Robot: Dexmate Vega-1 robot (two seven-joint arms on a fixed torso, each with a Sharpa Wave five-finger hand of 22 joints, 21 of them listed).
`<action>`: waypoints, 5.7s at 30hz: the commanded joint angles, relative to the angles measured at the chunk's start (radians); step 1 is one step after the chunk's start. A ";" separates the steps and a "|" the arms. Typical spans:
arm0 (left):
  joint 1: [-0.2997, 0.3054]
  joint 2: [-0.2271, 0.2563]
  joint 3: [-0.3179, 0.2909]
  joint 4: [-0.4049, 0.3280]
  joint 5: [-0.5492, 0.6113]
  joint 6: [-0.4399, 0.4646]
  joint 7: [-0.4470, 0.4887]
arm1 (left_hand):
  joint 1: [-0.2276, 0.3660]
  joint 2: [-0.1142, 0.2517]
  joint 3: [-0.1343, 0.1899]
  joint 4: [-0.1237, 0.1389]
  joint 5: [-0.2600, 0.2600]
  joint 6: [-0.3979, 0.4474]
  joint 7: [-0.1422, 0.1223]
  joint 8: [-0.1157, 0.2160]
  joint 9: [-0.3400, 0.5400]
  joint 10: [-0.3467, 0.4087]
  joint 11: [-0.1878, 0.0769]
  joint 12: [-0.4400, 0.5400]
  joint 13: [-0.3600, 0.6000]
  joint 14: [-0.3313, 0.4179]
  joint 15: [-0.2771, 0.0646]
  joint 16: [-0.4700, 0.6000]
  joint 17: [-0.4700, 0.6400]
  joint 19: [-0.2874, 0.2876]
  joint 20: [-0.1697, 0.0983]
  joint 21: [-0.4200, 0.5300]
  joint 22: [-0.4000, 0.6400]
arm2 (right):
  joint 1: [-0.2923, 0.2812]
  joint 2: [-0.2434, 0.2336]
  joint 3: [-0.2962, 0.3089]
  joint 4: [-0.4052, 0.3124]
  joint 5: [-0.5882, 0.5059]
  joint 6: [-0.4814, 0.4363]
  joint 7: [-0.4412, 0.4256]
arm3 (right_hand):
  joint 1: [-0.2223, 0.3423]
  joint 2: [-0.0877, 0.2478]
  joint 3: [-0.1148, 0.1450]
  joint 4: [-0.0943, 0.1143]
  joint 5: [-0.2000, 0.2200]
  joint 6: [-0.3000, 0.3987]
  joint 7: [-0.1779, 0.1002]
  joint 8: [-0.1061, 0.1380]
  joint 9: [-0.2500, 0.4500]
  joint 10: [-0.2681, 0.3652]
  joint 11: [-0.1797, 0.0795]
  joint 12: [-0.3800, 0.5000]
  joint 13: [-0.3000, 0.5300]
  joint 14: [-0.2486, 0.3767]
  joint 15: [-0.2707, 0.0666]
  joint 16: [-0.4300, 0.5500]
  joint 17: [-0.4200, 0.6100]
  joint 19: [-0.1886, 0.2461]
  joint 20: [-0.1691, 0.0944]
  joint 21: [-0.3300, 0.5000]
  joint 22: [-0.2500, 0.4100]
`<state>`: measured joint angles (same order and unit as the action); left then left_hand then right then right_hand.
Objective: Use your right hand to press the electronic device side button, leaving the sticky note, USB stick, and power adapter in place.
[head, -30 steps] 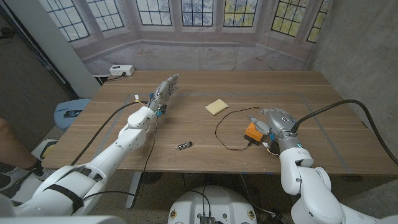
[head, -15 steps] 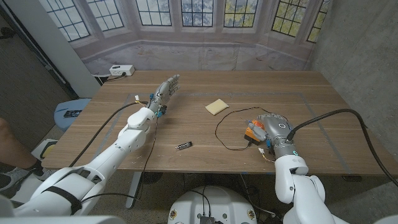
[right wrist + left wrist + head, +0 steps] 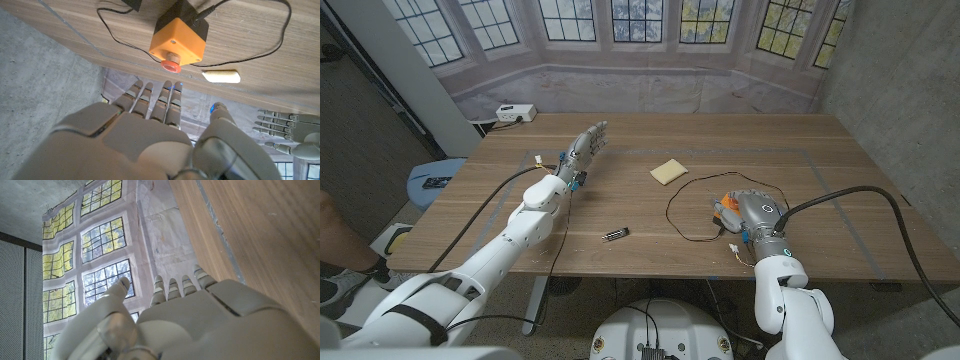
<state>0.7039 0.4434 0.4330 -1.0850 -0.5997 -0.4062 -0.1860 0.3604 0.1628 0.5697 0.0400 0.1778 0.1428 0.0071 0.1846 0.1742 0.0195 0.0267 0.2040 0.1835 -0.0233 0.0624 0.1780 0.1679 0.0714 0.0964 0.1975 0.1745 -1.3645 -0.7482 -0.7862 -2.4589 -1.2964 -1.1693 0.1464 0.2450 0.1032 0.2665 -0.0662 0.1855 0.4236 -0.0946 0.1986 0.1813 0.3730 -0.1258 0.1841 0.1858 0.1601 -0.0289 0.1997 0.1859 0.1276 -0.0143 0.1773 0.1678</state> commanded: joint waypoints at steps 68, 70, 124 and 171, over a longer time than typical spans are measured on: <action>0.048 0.021 0.004 -0.078 0.012 0.027 0.043 | -0.017 0.002 0.018 -0.007 -0.002 0.001 -0.002 -0.001 0.005 -0.005 0.001 -0.001 0.004 -0.005 0.002 -0.002 0.001 -0.006 0.002 0.001 0.004 | -0.137 0.072 0.184 0.044 0.057 0.222 -0.011 | 0.017 0.000 0.018 -0.024 -0.001 0.013 -0.002 -0.001 0.004 0.010 0.001 0.005 0.001 0.018 0.002 0.002 0.001 -0.002 -0.005 0.010 0.000; 0.049 0.021 0.004 -0.076 0.009 0.028 0.040 | -0.017 0.001 0.018 -0.007 -0.002 0.001 -0.002 -0.001 0.005 -0.005 0.001 -0.001 0.004 -0.005 0.001 -0.002 0.001 -0.006 0.001 0.002 0.004 | -0.136 0.071 0.183 0.043 0.060 0.221 -0.004 | 0.017 0.000 0.019 -0.024 -0.001 0.013 -0.002 -0.001 0.005 0.011 0.001 0.005 0.001 0.017 0.004 0.002 0.001 -0.002 -0.005 0.010 0.000; 0.017 0.001 0.004 0.000 0.000 0.023 0.017 | -0.025 0.001 0.026 -0.013 -0.002 0.003 -0.001 -0.001 0.006 -0.003 -0.001 0.000 0.004 -0.002 0.000 -0.001 0.001 -0.004 0.001 0.002 0.004 | -0.090 0.034 0.195 0.016 0.120 0.249 -0.061 | 0.032 0.000 0.033 -0.046 -0.001 0.019 -0.005 0.000 0.005 0.015 0.000 0.006 0.002 0.023 -0.004 0.001 -0.001 0.002 -0.008 0.012 0.000; 0.078 0.031 -0.003 -0.129 0.020 0.060 0.105 | -0.029 0.000 0.032 -0.020 -0.002 0.002 -0.002 -0.001 0.006 -0.004 0.001 -0.001 0.004 -0.003 0.000 -0.002 0.001 -0.004 0.001 0.003 0.004 | -0.078 -0.060 0.294 -0.030 0.398 0.310 -0.190 | 0.049 0.006 0.045 -0.063 -0.004 0.013 -0.004 -0.003 0.005 0.011 0.002 0.003 0.002 0.027 -0.005 0.002 0.001 0.012 -0.010 0.013 0.000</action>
